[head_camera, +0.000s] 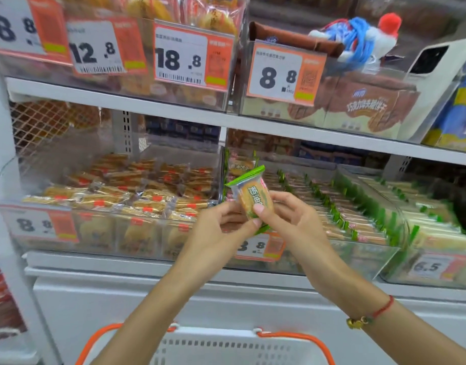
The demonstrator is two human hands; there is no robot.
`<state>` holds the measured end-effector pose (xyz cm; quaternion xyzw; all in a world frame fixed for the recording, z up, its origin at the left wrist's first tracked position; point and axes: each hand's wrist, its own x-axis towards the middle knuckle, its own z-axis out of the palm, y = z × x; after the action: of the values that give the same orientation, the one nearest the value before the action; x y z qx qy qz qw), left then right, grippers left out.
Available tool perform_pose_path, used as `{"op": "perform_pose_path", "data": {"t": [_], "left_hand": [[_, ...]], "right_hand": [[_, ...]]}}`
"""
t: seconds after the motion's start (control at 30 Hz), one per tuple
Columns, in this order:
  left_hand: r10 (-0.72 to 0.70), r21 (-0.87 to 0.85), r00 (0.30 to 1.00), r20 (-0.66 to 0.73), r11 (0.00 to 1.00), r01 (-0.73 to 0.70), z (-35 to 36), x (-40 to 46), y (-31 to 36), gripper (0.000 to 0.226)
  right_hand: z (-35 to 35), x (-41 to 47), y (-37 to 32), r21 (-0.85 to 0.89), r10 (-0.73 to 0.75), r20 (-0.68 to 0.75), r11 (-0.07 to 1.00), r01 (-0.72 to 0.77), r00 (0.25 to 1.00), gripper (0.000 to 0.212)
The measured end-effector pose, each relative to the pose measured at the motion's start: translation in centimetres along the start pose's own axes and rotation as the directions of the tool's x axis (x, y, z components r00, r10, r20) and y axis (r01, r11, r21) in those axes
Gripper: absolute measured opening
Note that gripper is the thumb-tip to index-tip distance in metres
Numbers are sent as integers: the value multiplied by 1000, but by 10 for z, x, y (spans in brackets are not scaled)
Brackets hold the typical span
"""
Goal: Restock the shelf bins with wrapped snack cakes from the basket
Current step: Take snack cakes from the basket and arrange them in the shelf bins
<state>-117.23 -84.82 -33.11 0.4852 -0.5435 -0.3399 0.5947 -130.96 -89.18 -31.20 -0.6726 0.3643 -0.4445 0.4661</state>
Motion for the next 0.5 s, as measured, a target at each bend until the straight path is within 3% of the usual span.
{"op": "perform_pose_path", "data": {"t": [0.17,0.27,0.4,0.5], "left_hand": [[171,366,957,-233,927,-76,-29,25,4,27],[218,518,957,-193,851,-90,-40,52,-1,31],[73,448,995,-71,893,-34,-41,72,-21,40],[73,376,995,-68,926,-42,-42,75,-27,42]], "right_hand": [[-12,30,-6,-171,-136,-118,979,115,984,25],[-20,78,-4,-385,-158,-95,916,110,983,35],[-24,139,5,-508,-121,-2,855,103,993,41],[-17,167,11,-508,-130,68,849,147,989,33]]}}
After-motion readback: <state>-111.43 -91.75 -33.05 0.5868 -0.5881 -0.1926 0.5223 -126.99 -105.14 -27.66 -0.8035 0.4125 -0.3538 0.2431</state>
